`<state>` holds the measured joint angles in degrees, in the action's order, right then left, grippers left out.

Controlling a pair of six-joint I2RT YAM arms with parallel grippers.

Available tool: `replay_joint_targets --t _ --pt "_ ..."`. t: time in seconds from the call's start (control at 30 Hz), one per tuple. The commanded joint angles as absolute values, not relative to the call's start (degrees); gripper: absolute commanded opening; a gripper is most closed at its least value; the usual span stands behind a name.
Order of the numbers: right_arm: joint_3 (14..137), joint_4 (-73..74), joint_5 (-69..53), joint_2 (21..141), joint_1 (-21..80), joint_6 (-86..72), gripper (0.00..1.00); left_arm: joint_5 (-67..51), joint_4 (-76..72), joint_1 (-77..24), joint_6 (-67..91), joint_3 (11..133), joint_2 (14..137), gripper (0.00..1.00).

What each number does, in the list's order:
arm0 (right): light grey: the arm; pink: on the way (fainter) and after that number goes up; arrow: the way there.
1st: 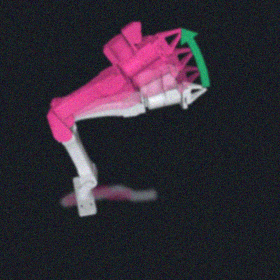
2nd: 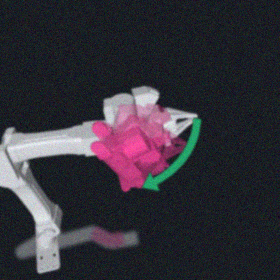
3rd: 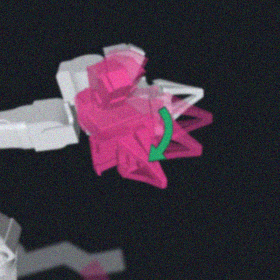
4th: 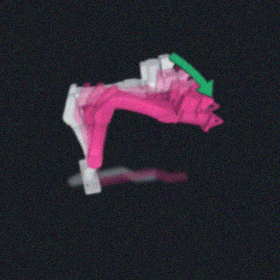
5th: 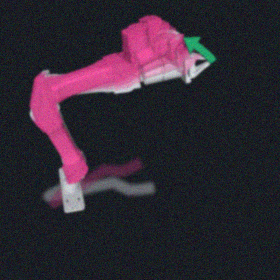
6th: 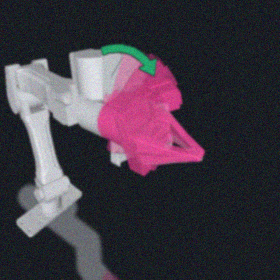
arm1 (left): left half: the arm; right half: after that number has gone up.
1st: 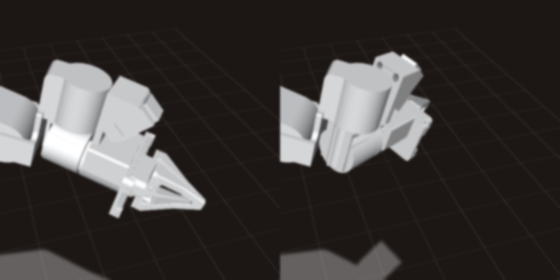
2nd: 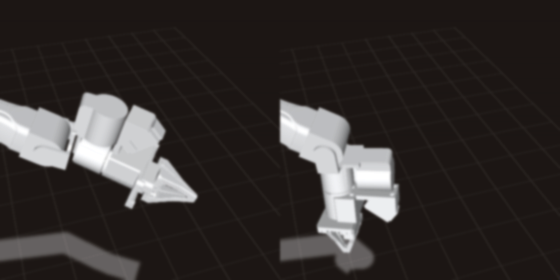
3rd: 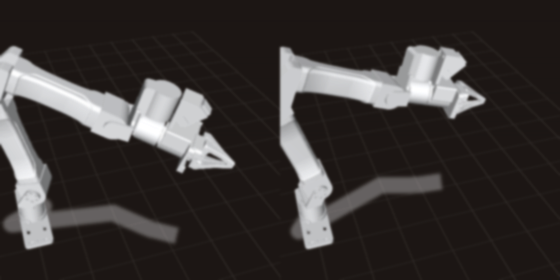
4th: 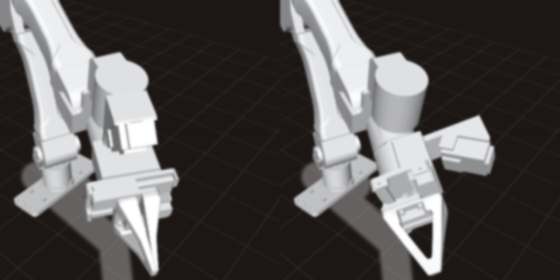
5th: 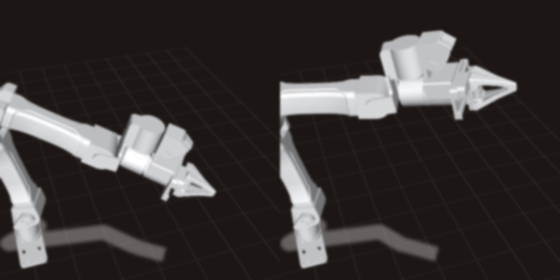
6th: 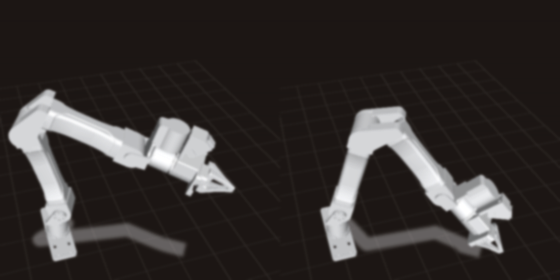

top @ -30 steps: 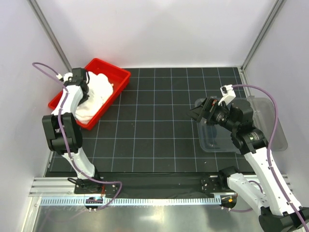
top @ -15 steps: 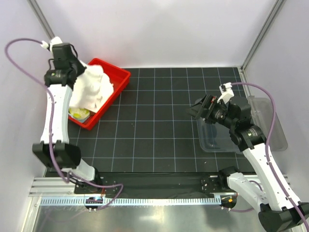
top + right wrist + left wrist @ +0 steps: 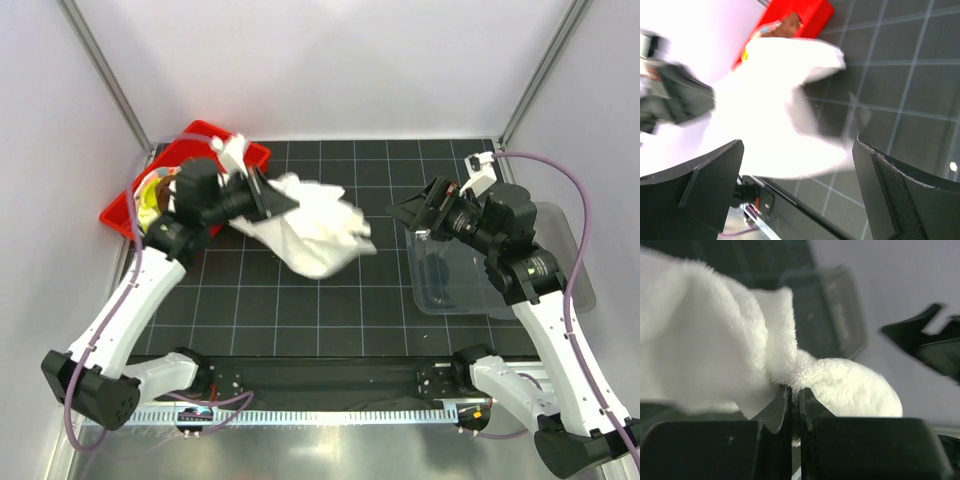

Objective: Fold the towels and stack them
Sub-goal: Move the towel to the center of the board

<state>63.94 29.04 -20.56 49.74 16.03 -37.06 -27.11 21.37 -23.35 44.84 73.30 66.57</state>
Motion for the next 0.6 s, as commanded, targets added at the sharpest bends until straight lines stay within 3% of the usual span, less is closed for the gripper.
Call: replay_joint_targets --t 0.0,0.13,0.2,0.37,0.57 --pt "60.92 34.35 -20.13 48.78 16.35 -35.33 0.98 -24.80 23.47 -23.55 45.88 55.80 62.59 0.02" --pt "54.25 34.72 -20.56 48.78 16.35 -35.42 0.94 -23.82 22.94 -24.17 46.06 42.29 61.00 0.15" --pt "52.57 32.97 -20.57 50.44 16.44 -35.51 0.92 -23.73 23.37 -24.26 45.53 40.35 59.69 0.29" --pt "51.06 27.26 -17.59 57.99 18.45 -37.35 0.85 -12.16 33.82 -24.26 41.50 47.18 57.22 0.61" --pt "62.12 18.91 -11.25 77.75 30.14 -31.13 0.83 13.09 44.56 -20.07 38.76 58.35 61.95 0.73"
